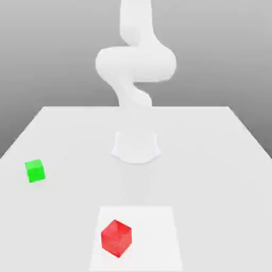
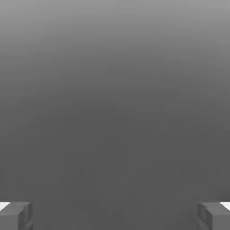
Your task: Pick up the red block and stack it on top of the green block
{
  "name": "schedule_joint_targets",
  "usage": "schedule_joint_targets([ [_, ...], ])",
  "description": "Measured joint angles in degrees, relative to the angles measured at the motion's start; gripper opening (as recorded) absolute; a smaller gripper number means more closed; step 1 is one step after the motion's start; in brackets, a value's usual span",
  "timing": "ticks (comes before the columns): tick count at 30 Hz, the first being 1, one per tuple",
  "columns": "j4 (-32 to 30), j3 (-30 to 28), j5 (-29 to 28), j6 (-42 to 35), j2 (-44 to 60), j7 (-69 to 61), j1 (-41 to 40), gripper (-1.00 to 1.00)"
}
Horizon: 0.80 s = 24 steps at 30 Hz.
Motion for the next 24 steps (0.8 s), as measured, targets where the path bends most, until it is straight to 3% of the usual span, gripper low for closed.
schedule_joint_targets([
  [15, -10.5, 3.7, -3.1, 14.7, 31.6, 18.7, -7.7, 0.00],
  [24, -15.4, 3.1, -1.4, 24.5, 50.0, 25.8, -8.7, 0.00],
])
